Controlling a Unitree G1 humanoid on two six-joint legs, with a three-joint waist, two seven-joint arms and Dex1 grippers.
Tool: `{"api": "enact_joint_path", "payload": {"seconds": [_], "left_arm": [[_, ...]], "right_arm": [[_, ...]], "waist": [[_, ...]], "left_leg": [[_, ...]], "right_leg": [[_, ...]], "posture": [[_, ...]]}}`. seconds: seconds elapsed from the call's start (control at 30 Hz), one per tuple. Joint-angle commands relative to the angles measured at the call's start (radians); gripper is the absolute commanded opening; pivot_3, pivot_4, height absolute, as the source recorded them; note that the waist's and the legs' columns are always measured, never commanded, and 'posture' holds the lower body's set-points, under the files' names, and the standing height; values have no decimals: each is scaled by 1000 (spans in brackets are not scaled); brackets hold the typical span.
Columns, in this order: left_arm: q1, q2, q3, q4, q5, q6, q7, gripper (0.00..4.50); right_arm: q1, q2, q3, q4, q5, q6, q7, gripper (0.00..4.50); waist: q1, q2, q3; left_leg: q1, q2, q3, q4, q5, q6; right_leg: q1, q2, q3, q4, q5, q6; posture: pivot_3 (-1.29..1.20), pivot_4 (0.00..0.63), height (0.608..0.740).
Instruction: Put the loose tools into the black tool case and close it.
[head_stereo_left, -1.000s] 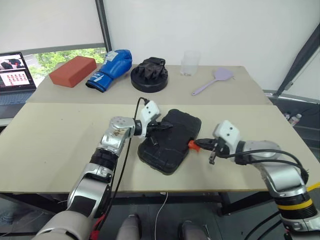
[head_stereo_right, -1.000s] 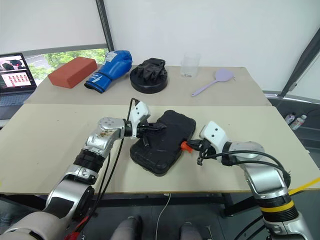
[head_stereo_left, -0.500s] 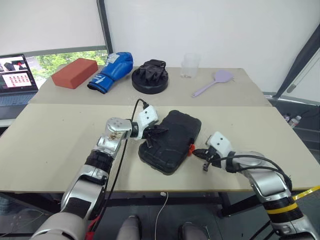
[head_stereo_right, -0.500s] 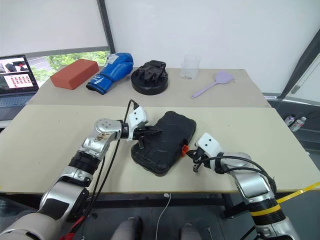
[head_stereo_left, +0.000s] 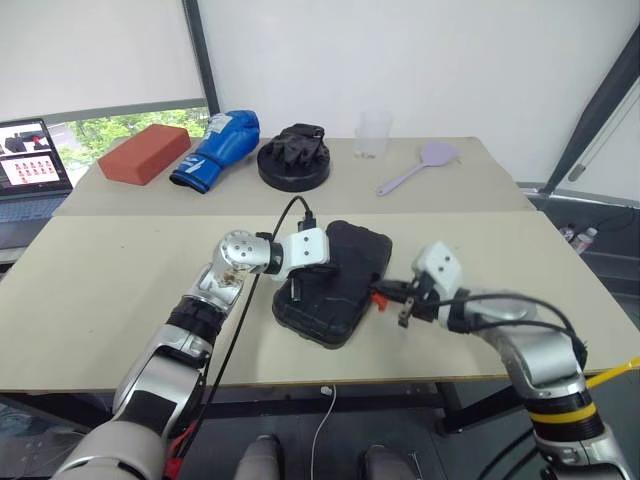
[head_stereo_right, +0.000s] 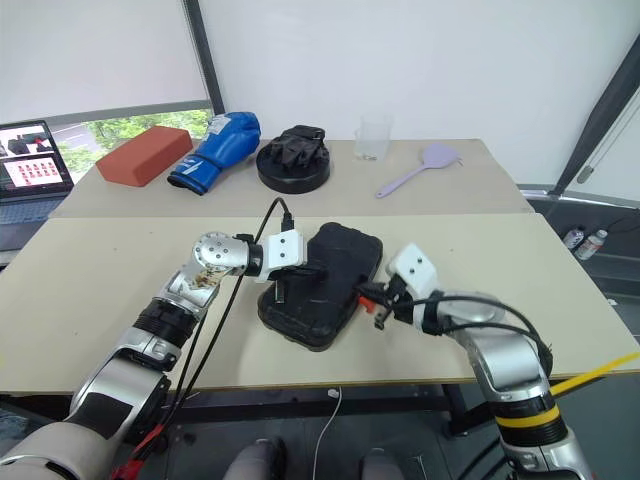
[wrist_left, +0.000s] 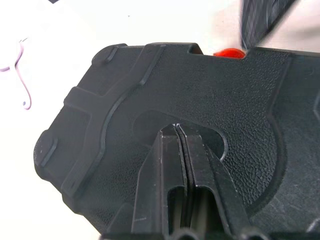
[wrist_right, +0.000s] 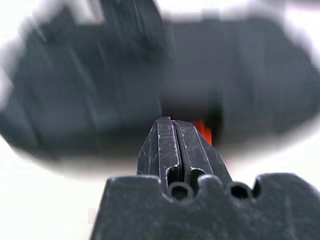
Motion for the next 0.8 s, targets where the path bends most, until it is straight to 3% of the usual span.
{"api": "enact_joint_path", "payload": {"seconds": [0.03, 0.2, 0.37, 0.5, 0.8], "left_arm": [[62, -2, -55, 64, 48, 15, -16, 68], [63, 10, -43, 67, 42, 19, -21, 68], [60, 11, -36, 65, 33, 28, -20, 0], [59, 12, -34, 64, 32, 27, -23, 0], [74, 21, -32, 38, 31, 33, -29, 0]], "right_arm": [[18, -36, 5, 9, -29, -19, -5, 0], [54, -107, -62, 0, 37, 47, 39, 0], [89, -171, -45, 54, 33, 33, 90, 1513], [60, -160, 12, 132, 2, -19, 119, 2751], [-52, -58, 59, 352, -37, -100, 120, 2751]], "waist": [[6, -1, -3], [8, 1, -5], [3, 3, -6], [0, 4, -7], [-4, 4, -7]], "left_leg": [[0, 0, 0, 0, 0, 0], [0, 0, 1, -1, -1, 2], [1, 0, 1, -2, -1, 2], [1, 0, 1, -2, -1, 2], [1, 0, 1, -3, -1, 2]], "right_leg": [[-1, 0, -1, -2, 0, 0], [3, -2, 0, -4, -1, 0], [3, -1, 0, -3, -1, 0], [3, -1, 0, -3, -1, 0], [3, -1, 0, -3, -1, 0]], "posture": [[0, 150, 735], [0, 150, 735], [0, 150, 735], [0, 150, 735], [0, 150, 735]]}}
